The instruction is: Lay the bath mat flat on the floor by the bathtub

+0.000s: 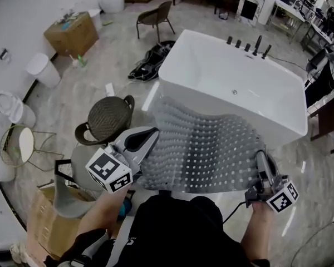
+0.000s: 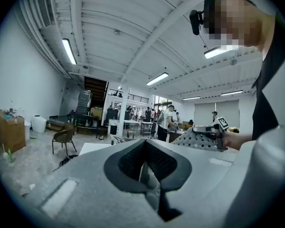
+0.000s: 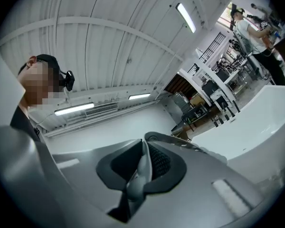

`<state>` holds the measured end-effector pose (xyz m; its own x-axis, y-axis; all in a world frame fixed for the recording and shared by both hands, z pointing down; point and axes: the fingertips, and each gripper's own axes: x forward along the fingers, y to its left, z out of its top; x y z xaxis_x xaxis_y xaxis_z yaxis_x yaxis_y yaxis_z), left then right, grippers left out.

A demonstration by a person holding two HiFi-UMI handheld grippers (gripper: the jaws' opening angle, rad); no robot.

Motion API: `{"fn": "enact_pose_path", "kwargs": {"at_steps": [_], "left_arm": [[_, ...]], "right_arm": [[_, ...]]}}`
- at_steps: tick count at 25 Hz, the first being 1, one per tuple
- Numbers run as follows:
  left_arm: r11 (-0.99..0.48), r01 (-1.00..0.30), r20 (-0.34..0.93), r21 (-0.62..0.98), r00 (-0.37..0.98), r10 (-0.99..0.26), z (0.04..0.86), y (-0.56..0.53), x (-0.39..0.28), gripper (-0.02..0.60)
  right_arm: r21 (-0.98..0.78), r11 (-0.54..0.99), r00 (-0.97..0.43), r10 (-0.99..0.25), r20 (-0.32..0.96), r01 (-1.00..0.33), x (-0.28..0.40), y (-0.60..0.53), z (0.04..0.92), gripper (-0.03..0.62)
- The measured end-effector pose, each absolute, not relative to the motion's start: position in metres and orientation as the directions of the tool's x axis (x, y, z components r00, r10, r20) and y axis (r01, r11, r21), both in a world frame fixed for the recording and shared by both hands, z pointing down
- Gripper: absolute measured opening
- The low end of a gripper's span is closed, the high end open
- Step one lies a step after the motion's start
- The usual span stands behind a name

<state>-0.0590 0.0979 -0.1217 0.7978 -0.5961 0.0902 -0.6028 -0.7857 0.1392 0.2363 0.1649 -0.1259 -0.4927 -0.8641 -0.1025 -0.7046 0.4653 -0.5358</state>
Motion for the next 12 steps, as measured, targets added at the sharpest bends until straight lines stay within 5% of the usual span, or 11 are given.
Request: {"fn": "enact_pose_path", "kwargs": {"at_steps": [12], "left_arm": [[-0.793, -0.584, 0.104, 0.175, 0.812, -0.575, -0.117, 0.029, -0.076, 0.008]], "right_arm": [[-0.565, 0.424, -0.462, -0.883, -0.085, -0.707, 0.21, 0.118, -0.116, 0.018]]}}
